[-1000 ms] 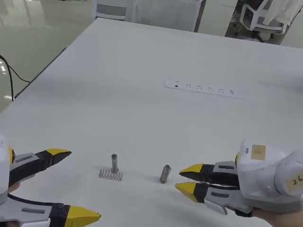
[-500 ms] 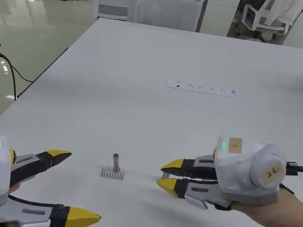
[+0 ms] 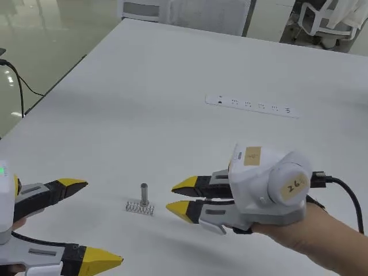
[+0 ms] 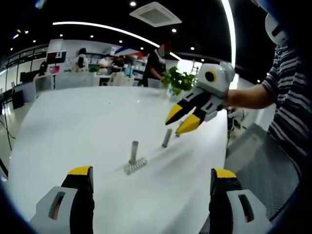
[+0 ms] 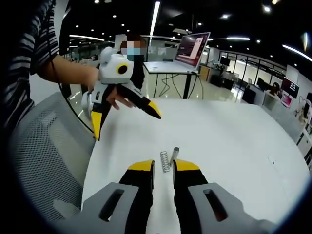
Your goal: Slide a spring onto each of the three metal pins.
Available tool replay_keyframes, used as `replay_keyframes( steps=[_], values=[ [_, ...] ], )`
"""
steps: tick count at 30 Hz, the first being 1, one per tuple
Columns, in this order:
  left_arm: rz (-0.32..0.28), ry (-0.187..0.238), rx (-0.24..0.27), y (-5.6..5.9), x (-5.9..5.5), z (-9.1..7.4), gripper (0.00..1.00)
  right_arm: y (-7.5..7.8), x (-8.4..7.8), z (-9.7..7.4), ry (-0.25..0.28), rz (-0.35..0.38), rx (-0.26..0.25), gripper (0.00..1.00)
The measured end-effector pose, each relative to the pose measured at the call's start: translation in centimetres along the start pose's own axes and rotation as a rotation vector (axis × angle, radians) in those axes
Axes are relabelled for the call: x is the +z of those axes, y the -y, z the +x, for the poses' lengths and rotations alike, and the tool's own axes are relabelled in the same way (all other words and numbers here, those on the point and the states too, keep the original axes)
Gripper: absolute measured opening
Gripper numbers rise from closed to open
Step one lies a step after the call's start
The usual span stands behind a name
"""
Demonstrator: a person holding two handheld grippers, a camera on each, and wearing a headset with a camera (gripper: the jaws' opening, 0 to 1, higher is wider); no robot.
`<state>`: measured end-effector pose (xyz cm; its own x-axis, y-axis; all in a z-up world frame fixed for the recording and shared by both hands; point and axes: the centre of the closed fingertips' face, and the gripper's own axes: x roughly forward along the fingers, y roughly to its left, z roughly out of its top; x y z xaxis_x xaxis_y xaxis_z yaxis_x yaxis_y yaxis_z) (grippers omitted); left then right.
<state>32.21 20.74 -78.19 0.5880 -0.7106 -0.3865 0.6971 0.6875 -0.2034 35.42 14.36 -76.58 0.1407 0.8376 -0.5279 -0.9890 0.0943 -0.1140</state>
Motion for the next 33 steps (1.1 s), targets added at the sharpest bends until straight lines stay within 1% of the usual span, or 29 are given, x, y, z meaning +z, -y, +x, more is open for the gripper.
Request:
replay_keyframes(
  steps=[6, 13, 18, 19, 23, 27, 33],
  values=[
    [0.000, 0.003, 0.005, -0.2, 0.1, -0.2, 0.97, 0.3, 0.5, 1.4, -0.012, -0.010, 0.006, 0.13],
    [-0.005, 0.000, 0.009, -0.3, -0.2, -0.4, 0.97, -0.6, -1.3, 3.3, -0.080, -0.019, 0.027, 0.13],
    [-0.009, -0.006, 0.009, -0.3, -0.4, -0.4, 0.97, -0.4, -2.4, 4.4, -0.125, -0.033, 0.012, 0.13],
    [-0.009, -0.005, 0.009, -0.3, -0.4, -0.5, 0.97, -0.3, -2.5, 4.6, -0.127, -0.031, 0.011, 0.13],
    [-0.010, -0.001, 0.013, -0.4, -0.4, -0.5, 0.97, 0.1, -3.6, 5.3, -0.161, 0.000, 0.003, 0.12],
    [-0.011, -0.005, 0.010, -0.4, -0.5, -0.6, 0.97, 0.3, -4.2, 5.9, -0.178, 0.010, -0.005, 0.11],
    [-0.016, -0.005, 0.016, -0.5, -0.7, -0.9, 0.97, 0.4, -4.4, 6.5, -0.185, 0.030, -0.008, 0.12]
  ],
)
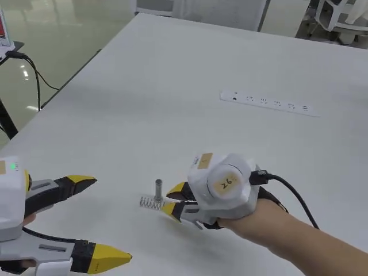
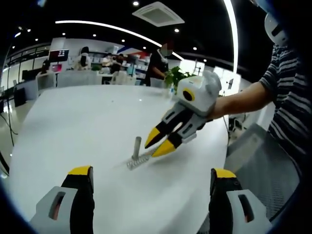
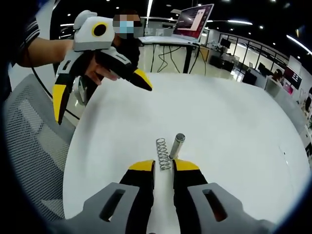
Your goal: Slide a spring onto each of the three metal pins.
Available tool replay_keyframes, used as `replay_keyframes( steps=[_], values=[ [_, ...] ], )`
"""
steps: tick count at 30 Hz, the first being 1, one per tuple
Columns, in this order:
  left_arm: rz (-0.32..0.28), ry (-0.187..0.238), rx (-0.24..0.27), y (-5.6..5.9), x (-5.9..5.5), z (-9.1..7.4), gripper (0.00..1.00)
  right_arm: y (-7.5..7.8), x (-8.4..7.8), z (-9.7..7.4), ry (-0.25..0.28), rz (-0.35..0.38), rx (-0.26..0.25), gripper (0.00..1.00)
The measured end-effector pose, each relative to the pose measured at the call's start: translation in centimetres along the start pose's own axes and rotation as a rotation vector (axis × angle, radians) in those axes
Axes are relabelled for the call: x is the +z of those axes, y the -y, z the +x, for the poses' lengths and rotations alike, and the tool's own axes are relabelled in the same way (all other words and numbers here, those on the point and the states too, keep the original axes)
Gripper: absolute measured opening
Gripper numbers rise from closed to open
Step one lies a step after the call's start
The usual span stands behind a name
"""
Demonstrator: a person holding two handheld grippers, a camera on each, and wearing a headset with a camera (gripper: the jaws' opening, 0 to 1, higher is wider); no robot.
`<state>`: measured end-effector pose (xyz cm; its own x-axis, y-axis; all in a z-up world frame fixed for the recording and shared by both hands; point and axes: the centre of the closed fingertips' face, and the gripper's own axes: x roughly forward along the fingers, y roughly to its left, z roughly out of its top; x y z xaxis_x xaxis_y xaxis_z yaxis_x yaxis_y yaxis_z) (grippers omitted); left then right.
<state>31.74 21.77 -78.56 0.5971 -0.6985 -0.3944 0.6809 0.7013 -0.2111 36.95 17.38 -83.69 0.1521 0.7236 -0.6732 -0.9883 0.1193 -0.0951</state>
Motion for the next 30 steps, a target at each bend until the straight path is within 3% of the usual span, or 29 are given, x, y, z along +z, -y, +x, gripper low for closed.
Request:
replay_keyframes(
  steps=[16, 30],
  values=[
    [-0.010, -0.008, 0.003, 0.1, -0.4, -0.2, 0.97, 0.0, -1.1, 1.5, -0.040, 0.057, 0.013, 0.12],
    [-0.021, -0.014, 0.012, 0.0, -0.9, -0.4, 0.97, -0.1, -1.2, 2.4, -0.042, 0.078, 0.017, 0.09]
  ],
)
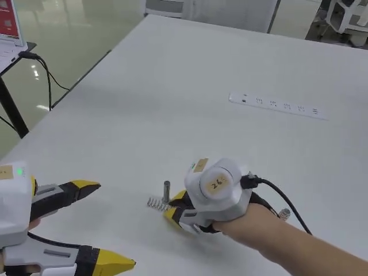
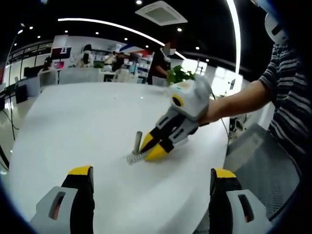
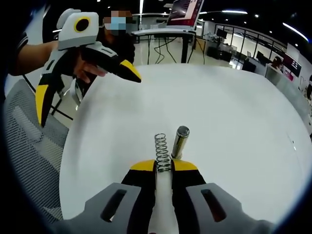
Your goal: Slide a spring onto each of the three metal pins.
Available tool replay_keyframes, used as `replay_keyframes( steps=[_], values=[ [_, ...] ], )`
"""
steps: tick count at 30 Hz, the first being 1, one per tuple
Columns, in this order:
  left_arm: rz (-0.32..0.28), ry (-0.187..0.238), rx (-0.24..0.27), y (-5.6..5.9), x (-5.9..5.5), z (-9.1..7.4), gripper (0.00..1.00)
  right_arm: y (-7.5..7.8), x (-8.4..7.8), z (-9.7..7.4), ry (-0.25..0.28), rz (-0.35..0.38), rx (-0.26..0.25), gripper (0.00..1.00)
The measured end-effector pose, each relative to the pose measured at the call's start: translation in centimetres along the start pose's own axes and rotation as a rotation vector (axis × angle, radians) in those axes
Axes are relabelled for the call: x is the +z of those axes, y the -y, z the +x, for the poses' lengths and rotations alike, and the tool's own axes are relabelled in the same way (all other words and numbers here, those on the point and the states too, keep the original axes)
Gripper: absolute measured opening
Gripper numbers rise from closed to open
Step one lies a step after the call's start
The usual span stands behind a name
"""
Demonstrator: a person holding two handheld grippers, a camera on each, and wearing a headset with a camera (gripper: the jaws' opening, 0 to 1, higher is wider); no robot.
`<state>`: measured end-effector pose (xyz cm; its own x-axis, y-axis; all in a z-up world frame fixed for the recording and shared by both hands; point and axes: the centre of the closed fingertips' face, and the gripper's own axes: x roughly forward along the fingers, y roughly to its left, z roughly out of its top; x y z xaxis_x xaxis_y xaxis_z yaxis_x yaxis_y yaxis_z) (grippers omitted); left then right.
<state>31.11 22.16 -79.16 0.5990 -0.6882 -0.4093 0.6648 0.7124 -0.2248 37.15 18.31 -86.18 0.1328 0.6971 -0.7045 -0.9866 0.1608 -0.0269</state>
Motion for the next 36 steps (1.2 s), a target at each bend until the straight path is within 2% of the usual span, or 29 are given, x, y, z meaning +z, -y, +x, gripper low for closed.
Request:
replay_keyframes(
  steps=[4, 8, 12, 17, 21, 26, 30, 36],
  values=[
    [-0.001, -0.003, -0.002, 0.1, -0.1, 0.0, 0.97, -0.2, 0.1, 0.0, -0.001, -0.012, 0.007, 0.08],
    [0.003, -0.007, -0.001, 0.3, 0.0, 0.0, 0.97, -1.0, -0.1, -0.2, -0.003, -0.011, 0.038, 0.08],
    [0.008, -0.009, -0.004, 0.4, 0.3, 0.1, 0.96, -1.2, 0.5, -0.6, 0.014, -0.028, 0.040, 0.07],
    [0.018, -0.008, -0.016, 0.8, 0.7, 0.6, 0.96, -1.7, 0.9, -2.1, 0.032, -0.052, 0.052, 0.07],
    [0.025, -0.010, -0.030, 1.2, 0.9, 1.2, 0.96, -1.4, 0.7, -3.0, 0.038, -0.051, 0.044, 0.07],
    [0.036, -0.014, -0.049, 1.7, 1.3, 1.7, 0.95, -1.3, 1.2, -4.9, 0.076, -0.045, 0.038, 0.07],
    [0.037, -0.018, -0.056, 1.8, 1.3, 1.9, 0.94, -1.2, 1.5, -6.1, 0.093, -0.052, 0.034, 0.07],
    [0.039, -0.023, -0.089, 2.9, 1.1, 2.6, 0.91, -1.1, 1.1, -8.0, 0.101, -0.062, 0.022, 0.07]
  ],
)
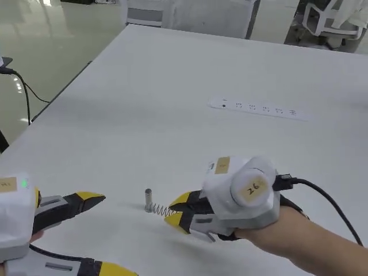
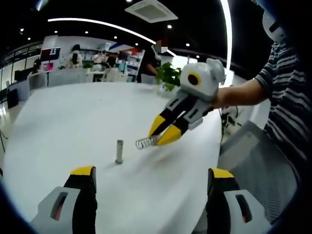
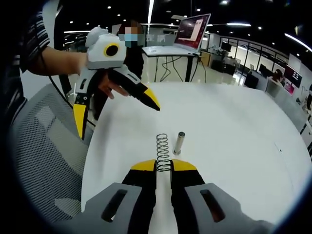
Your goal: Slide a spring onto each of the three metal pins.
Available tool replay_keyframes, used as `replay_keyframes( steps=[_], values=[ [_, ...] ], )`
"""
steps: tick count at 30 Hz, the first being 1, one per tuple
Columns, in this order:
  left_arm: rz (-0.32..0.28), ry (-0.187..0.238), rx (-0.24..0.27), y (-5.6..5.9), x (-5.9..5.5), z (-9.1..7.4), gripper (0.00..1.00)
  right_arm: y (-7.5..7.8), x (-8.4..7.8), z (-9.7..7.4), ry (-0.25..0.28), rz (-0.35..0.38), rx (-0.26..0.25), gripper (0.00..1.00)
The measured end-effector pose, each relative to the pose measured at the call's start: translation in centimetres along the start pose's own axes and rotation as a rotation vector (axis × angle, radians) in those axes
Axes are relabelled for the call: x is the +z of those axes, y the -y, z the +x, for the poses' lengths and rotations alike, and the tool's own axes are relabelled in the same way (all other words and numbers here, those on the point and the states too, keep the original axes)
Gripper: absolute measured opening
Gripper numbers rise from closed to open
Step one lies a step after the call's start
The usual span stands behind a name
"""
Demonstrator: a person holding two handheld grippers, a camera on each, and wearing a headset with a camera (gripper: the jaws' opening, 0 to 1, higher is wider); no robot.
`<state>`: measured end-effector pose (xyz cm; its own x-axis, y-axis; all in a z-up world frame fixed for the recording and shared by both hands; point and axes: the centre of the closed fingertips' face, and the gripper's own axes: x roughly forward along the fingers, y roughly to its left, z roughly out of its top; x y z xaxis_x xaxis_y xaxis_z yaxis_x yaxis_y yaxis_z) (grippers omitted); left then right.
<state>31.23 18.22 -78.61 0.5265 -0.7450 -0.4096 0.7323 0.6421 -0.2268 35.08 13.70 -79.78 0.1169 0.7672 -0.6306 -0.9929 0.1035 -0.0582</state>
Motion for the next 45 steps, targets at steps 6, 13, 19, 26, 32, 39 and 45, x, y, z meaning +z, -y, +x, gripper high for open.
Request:
replay_keyframes(
  steps=[6, 13, 19, 26, 32, 39, 45],
  values=[
    [0.007, -0.007, -0.029, 0.7, 0.0, 0.5, 0.90, 0.1, -0.7, -1.6, -0.005, -0.005, -0.020, 0.07],
    [0.009, -0.009, -0.059, 1.3, 0.0, 1.0, 0.87, -0.5, -1.7, -3.5, -0.020, -0.035, -0.018, 0.07],
    [0.010, -0.012, -0.093, 2.0, 0.1, 1.7, 0.83, -0.4, -3.1, -4.8, -0.039, -0.037, -0.030, 0.07],
    [0.022, -0.017, -0.126, 2.7, 0.4, 2.3, 0.81, -0.4, -3.5, -5.7, -0.048, -0.069, -0.030, 0.07],
    [0.031, -0.014, -0.166, 3.5, 0.8, 3.2, 0.77, -0.4, -4.0, -6.1, -0.059, -0.086, -0.028, 0.07],
    [0.056, -0.001, -0.212, 4.4, 1.6, 4.4, 0.74, -1.0, -4.9, -6.4, -0.086, -0.149, -0.014, 0.07],
    [0.071, 0.028, -0.258, 4.9, 2.7, 5.5, 0.64, -1.5, -4.7, -6.9, -0.067, -0.163, 0.004, 0.07]
  ],
)
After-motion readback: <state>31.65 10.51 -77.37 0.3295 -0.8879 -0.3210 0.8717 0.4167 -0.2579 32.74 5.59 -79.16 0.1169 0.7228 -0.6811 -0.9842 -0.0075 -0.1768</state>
